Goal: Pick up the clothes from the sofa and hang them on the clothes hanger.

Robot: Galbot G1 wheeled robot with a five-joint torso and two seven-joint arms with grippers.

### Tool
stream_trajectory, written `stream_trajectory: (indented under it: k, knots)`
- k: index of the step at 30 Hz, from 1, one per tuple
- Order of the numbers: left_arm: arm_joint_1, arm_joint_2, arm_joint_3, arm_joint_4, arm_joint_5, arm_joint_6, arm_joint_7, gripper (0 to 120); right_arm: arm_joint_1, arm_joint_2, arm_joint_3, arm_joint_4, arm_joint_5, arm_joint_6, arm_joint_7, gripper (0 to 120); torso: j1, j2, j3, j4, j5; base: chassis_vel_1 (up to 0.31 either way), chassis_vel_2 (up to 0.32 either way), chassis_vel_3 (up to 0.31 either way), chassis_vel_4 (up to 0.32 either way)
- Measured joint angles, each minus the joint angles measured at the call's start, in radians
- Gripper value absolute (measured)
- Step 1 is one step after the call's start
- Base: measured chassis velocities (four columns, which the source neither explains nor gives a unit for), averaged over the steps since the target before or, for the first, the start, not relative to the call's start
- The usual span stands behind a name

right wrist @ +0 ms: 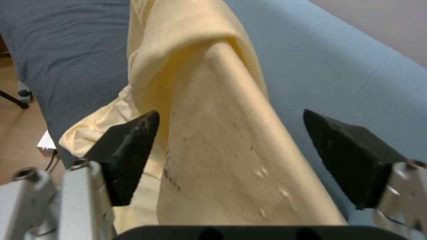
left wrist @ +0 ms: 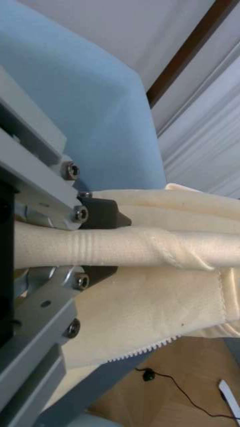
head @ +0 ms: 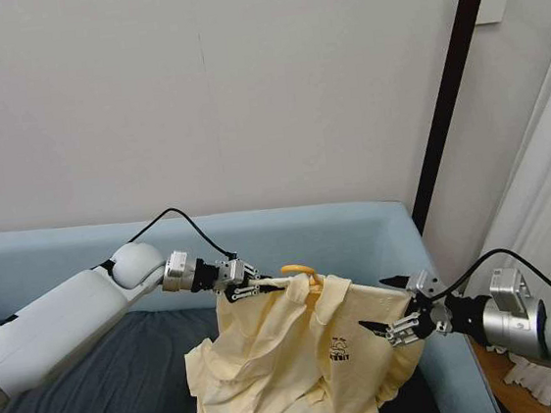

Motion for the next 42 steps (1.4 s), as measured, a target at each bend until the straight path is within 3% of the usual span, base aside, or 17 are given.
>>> stream_trajectory:
  k: [9, 11, 15, 19, 34, 42]
  knots:
    - [0.006, -0.008, 0.008, -0.016, -0.016, 0.014, -0.001, 1, -0.010, -0.002, -0.005, -0.009, -0.020, 0.008, 0.003, 45, 0.000, 0.000, 0.000, -0.0001, -0.0001, 0.000, 0.000, 0.000, 0.000]
    - [0.006, -0.011, 0.009, -0.016, -0.010, 0.014, -0.001, 1, -0.011, -0.002, -0.006, -0.009, -0.021, 0.011, 0.002, 42, 0.000, 0.000, 0.000, -0.0001, -0.0001, 0.000, 0.000, 0.000, 0.000]
    - [0.007, -0.017, 0.013, -0.015, 0.017, 0.010, -0.002, 1, -0.028, -0.002, -0.009, -0.004, -0.037, 0.027, 0.000, 22, 0.000, 0.000, 0.000, -0.0002, 0.0000, 0.000, 0.000, 0.000, 0.000]
    - [0.014, -0.017, 0.011, -0.013, 0.024, 0.007, -0.008, 1, -0.033, -0.001, -0.011, 0.001, -0.045, 0.032, -0.006, 12, 0.000, 0.000, 0.000, -0.0001, -0.0002, 0.000, 0.000, 0.000, 0.000]
    - [0.027, -0.022, -0.007, -0.005, 0.050, -0.012, -0.051, 2, -0.044, 0.027, -0.021, -0.017, -0.074, 0.064, -0.016, 11, 0.000, 0.000, 0.000, -0.0001, -0.0001, 0.000, 0.000, 0.000, 0.000]
    - [0.052, -0.012, -0.022, -0.018, 0.061, -0.070, -0.263, 35, -0.040, 0.046, -0.012, -0.032, -0.052, 0.044, 0.017, 8, 0.000, 0.000, 0.000, -0.0001, -0.0002, 0.000, 0.000, 0.000, 0.000]
